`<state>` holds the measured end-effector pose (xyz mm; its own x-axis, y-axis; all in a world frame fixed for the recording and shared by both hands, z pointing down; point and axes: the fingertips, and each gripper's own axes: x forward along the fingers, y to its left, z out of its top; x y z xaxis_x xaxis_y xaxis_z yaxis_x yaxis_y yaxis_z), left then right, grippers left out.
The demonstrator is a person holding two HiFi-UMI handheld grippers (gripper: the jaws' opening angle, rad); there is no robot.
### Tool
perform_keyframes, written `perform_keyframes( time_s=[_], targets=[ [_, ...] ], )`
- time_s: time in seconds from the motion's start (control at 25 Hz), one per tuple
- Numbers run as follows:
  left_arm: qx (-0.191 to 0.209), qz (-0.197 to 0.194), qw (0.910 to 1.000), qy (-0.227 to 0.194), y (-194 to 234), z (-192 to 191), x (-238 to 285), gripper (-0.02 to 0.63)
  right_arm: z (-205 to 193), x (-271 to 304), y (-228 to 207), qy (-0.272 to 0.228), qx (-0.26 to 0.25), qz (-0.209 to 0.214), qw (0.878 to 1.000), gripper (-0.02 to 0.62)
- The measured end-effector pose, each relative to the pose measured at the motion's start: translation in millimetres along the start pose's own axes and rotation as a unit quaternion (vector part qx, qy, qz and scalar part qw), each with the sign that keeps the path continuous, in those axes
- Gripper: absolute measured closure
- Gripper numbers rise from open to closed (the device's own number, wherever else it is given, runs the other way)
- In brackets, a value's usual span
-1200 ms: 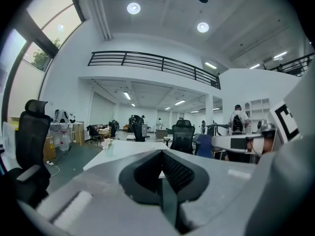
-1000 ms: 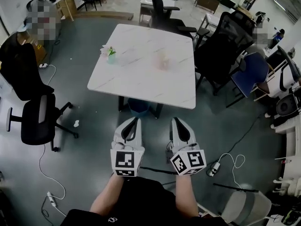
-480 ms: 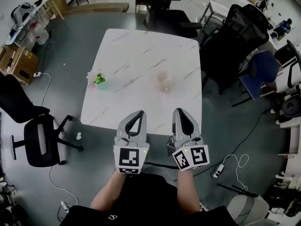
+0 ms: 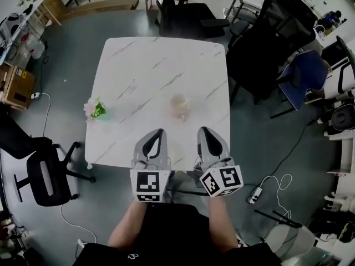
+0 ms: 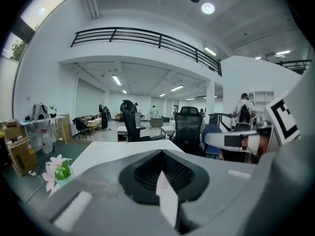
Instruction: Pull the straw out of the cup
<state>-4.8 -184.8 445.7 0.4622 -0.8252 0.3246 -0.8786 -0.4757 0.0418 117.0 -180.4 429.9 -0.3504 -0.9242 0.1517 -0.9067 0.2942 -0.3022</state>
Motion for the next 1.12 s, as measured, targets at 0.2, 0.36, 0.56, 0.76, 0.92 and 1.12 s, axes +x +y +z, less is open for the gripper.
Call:
perform_keyframes(
  time_s=[0.2,0.36,0.56,0.76,0.92,1.12],
  targets=[
    [-0.007,0.009,0.9998,0.017,7.6,-9.6,27.1,0.606,-9.1,28.0,-15.2,0.024,0.001,0.012,1.0,0.553],
    [-0.016,0.011,0.9994,0.03,11.8,-16.1,41.3,0.606,-22.4,45.8,-24.2,0.047,0.009,0.016,0.999,0.547],
    [-0.021,0.015,0.9988,0.041,19.3,-22.5,54.8,0.606,-40.2,70.6,-36.2,0.068,0.027,0.019,0.997,0.518],
    [-0.025,0.015,0.9982,0.054,22.3,-28.4,65.4,0.604,-58.8,93.9,-49.2,0.09,0.051,0.019,0.994,0.49],
    [-0.026,0.009,0.9977,0.061,21.1,-34.1,72.1,0.606,-74.2,108.8,-59.2,0.102,0.066,0.015,0.992,0.462],
    [-0.031,0.004,0.9969,0.072,21.9,-42.6,80.2,0.605,-89.6,124.0,-72.7,0.112,0.081,0.007,0.99,0.459]
  ],
)
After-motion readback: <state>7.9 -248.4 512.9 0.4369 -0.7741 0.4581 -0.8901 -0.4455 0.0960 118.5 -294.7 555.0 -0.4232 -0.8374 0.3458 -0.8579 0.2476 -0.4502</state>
